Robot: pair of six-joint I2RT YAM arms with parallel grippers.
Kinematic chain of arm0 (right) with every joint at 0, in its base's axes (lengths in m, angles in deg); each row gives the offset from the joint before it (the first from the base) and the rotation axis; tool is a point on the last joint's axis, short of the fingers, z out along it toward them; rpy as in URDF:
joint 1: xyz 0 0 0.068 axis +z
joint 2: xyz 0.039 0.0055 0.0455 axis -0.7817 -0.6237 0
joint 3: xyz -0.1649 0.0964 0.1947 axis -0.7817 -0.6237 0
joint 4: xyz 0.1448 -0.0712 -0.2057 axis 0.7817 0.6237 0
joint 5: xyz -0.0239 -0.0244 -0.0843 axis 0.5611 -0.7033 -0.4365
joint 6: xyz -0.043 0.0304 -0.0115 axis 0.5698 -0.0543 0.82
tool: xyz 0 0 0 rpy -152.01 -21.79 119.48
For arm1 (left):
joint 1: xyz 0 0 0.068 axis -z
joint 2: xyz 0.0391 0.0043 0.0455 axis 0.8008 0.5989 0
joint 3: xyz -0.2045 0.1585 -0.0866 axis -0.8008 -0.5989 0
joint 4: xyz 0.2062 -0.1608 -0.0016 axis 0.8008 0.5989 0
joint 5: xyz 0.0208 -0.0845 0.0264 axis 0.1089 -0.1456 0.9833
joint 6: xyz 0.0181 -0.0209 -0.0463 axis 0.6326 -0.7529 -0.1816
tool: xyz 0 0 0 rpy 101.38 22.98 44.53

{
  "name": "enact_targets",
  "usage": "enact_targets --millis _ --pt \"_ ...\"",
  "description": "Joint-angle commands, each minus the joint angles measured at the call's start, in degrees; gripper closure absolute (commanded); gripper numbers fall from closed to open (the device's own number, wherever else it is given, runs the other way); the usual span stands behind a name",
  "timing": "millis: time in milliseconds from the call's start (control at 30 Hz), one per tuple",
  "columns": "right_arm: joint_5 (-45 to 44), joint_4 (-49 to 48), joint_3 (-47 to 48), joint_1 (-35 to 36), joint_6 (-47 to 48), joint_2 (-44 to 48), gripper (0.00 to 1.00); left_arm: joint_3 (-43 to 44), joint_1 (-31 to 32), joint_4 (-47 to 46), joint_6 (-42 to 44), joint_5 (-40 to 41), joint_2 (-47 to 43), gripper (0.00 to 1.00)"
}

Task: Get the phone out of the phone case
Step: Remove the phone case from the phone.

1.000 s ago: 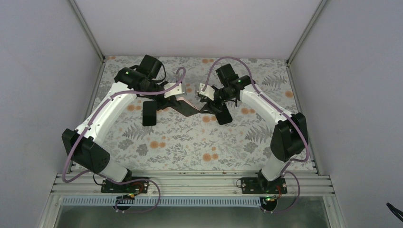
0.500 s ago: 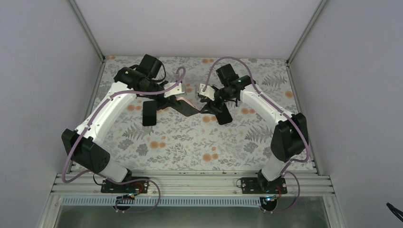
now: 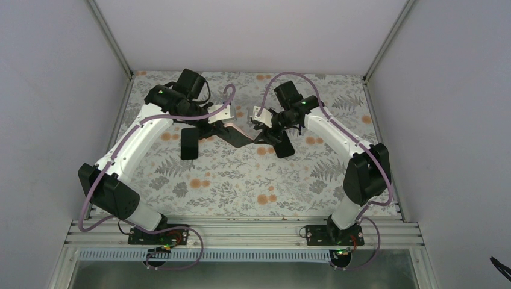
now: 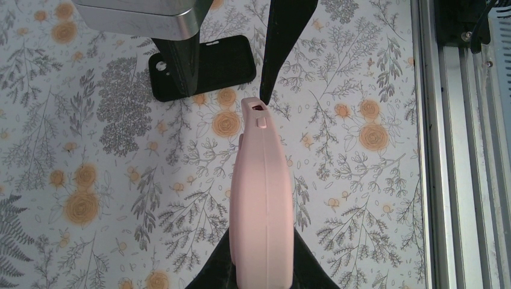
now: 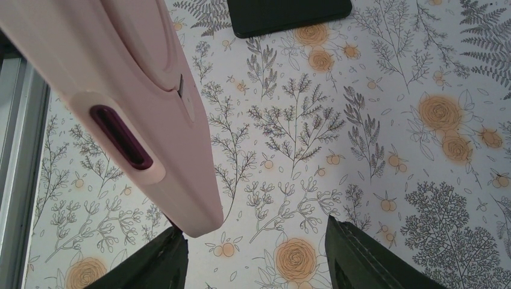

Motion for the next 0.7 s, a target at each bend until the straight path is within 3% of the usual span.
enact_targets --millis 0,667 --pt "0.0 -2.6 -0.7 -0.1 0.2 1.7 0.41 1.8 0.7 1.1 0.7 -4.4 -0.5 0.98" --pt "0.6 -1.7 -0.8 -0.4 0.3 3.9 0.42 0.7 0.7 -0.1 0.5 -3.8 -0.8 0.98"
